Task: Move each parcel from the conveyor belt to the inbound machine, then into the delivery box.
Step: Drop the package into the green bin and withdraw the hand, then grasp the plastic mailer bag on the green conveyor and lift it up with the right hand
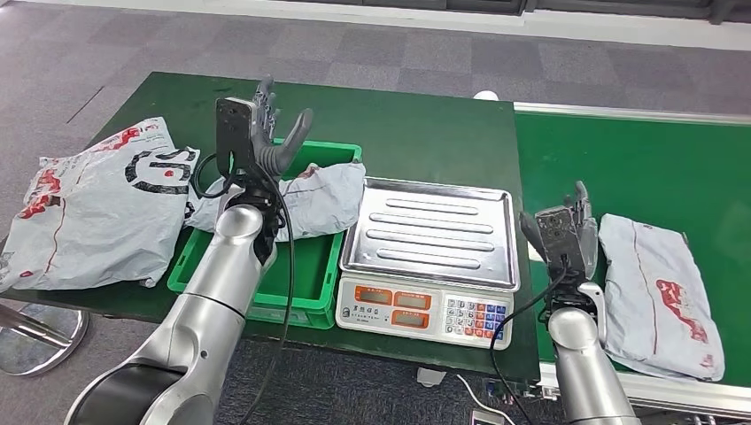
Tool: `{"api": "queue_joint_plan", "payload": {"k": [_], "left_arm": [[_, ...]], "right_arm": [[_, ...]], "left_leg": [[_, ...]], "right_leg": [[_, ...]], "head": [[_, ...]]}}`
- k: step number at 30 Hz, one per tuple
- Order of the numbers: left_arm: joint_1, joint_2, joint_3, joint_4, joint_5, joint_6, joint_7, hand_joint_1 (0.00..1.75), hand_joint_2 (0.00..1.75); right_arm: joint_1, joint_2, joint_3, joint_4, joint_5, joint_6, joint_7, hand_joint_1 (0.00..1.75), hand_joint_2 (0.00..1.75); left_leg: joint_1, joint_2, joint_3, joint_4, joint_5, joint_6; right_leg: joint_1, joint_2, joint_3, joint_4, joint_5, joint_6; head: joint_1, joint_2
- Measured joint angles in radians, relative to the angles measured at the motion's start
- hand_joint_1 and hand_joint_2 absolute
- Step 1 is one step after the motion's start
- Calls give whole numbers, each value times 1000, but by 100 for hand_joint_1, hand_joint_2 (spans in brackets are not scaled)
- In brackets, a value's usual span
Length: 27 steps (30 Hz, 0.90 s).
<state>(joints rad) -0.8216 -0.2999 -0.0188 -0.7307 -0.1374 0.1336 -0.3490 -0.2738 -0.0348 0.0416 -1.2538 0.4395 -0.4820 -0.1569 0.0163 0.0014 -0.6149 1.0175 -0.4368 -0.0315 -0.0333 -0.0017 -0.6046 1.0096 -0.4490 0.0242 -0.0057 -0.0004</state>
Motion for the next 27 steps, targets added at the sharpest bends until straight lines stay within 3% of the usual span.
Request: {"api": "queue_joint_plan", "payload": {"k": [4, 13, 20, 27], "left_arm": [[7, -24, -58, 11, 54, -77, -2, 0, 175], [-2, -49, -207, 88, 87, -103, -16, 0, 175], [-8, -51, -292, 159, 99, -122, -33, 0, 175], [-13, -52, -319, 193, 99, -123, -34, 0, 175]], "right_arm": [[-20, -7, 0, 45, 35, -74, -25, 0, 175], [-18, -59, -6, 140, 149, -196, -16, 0, 175], [-19, -65, -164, 249, 435, -213, -3, 0, 175], [-19, -63, -237, 300, 466, -214, 2, 0, 175]], "left_leg": [[0, 0, 0, 0, 0, 0], [0, 0, 0, 0, -1, 1], [0, 0, -1, 0, -1, 1], [0, 0, -1, 0, -1, 1]], "right_leg": [[0, -1, 0, 0, 0, 0], [0, 0, -1, 0, 0, 0], [0, 0, 0, 0, 0, 0], [0, 0, -1, 0, 0, 0]], "head": [[0, 0], [0, 0], [0, 0], [0, 0]]}}
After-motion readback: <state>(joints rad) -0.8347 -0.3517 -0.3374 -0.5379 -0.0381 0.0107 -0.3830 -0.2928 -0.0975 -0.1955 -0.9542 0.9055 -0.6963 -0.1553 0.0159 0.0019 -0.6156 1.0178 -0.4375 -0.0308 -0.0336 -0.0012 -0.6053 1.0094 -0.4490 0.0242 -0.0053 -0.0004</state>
